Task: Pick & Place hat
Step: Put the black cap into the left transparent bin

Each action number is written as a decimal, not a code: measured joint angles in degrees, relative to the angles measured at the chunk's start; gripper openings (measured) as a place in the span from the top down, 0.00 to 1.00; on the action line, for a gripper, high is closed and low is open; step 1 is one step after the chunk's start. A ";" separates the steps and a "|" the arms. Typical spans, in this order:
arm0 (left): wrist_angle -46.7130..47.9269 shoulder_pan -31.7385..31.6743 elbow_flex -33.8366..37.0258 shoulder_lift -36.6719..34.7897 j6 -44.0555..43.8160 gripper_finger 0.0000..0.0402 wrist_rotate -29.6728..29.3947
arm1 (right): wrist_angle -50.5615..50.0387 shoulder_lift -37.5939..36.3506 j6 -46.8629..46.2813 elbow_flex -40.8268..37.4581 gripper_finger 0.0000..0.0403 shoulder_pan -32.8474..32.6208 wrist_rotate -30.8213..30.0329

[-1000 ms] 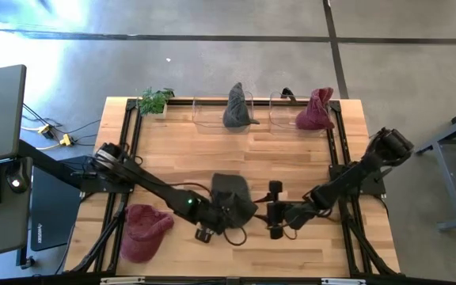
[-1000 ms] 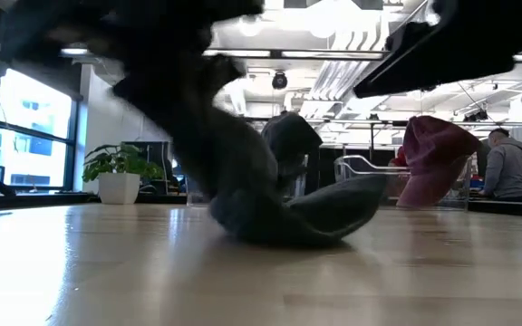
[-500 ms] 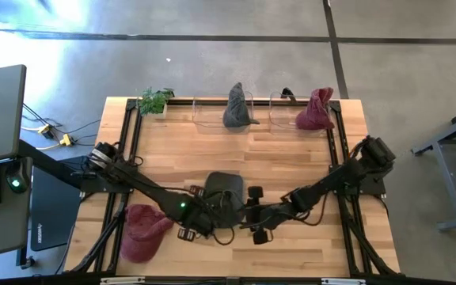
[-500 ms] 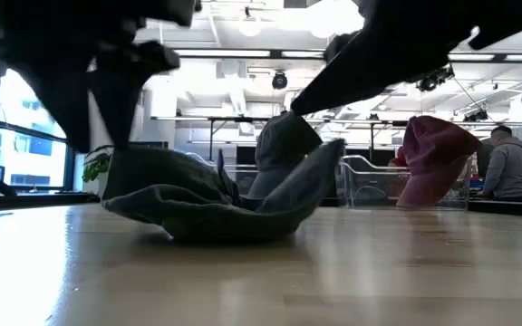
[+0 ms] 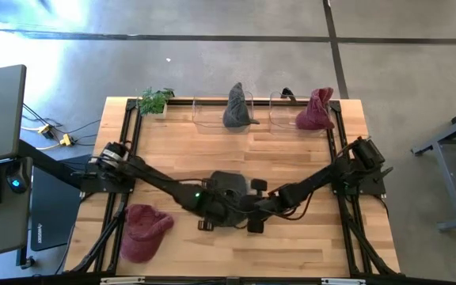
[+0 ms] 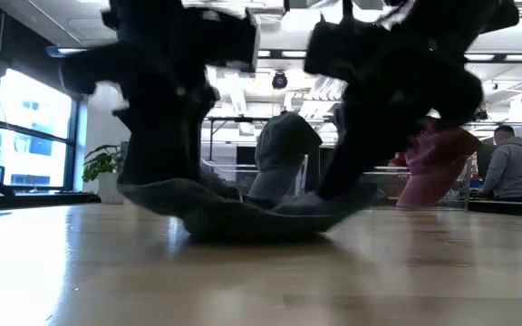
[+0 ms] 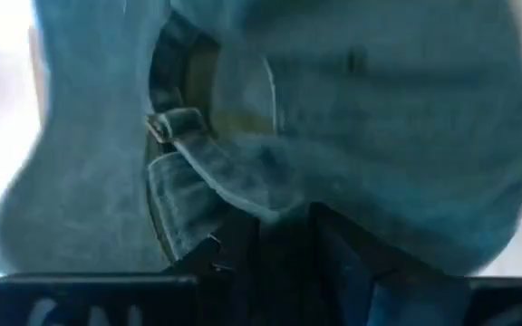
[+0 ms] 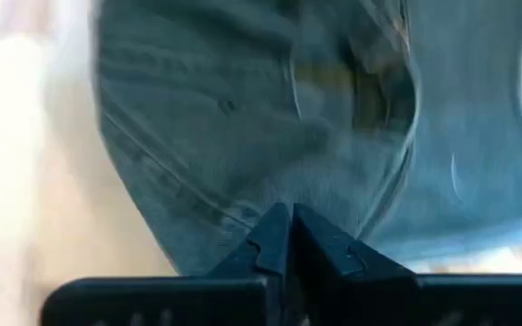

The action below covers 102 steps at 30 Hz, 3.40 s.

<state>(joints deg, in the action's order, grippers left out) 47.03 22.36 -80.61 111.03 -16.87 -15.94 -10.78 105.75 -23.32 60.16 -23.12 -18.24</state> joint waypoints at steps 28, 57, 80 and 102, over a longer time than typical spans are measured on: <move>6.65 0.86 6.54 -1.06 -9.47 0.84 -2.57 | 25.98 7.72 17.95 -0.02 0.90 5.44 -4.26; -4.34 7.09 12.50 -14.04 -4.63 0.84 -11.51 | 9.76 -1.01 17.80 0.04 0.95 3.30 -0.38; -40.42 2.18 20.66 -2.87 0.66 0.32 -5.58 | -4.88 -12.83 0.82 0.06 0.72 -17.71 -17.23; 2.07 2.02 -5.24 -5.47 16.93 0.97 3.48 | 3.10 -12.68 10.27 -0.35 0.55 -13.89 -12.57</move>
<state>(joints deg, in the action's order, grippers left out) 49.10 24.38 -85.86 105.56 0.06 -12.46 -7.68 93.08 -13.04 59.81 -37.01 -30.81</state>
